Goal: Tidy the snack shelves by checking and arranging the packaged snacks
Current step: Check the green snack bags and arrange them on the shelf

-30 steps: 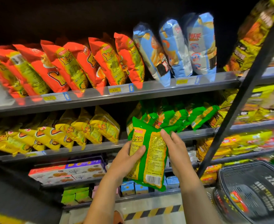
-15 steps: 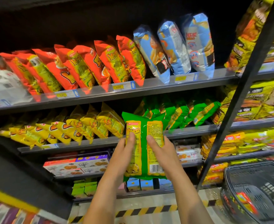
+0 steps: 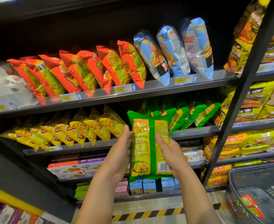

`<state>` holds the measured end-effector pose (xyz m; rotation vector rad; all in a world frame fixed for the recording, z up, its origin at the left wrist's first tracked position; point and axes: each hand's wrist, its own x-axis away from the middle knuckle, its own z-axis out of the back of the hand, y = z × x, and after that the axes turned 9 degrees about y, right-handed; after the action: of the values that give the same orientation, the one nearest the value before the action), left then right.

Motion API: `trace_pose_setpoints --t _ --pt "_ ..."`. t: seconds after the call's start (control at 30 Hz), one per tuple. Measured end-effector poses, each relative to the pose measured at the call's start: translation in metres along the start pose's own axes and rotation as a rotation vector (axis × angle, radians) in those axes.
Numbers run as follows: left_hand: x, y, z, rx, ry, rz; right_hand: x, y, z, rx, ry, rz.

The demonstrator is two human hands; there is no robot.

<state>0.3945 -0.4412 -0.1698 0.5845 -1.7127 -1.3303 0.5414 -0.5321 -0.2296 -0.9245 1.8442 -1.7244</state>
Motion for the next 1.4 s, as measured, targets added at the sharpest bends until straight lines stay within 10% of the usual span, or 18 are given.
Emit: trace_pose_setpoints --t 0.2,0.5,0.8,1.4 --pt "-0.01 -0.015 -0.014 -0.299 0.257 -0.116 0.005 -0.015 -0.011 0.179 -0.03 0.039" --pt "-0.01 -0.018 -0.004 0.09 0.119 -0.034 0.004 -0.031 0.006 -0.063 -0.098 -0.046" --pt "-0.012 -0.011 -0.015 -0.212 0.248 -0.245 0.004 -0.028 0.003 0.197 -0.137 0.05" --pt "-0.02 -0.016 0.014 -0.198 -0.058 -0.367 -0.006 -0.021 0.038 0.078 -0.133 0.138"
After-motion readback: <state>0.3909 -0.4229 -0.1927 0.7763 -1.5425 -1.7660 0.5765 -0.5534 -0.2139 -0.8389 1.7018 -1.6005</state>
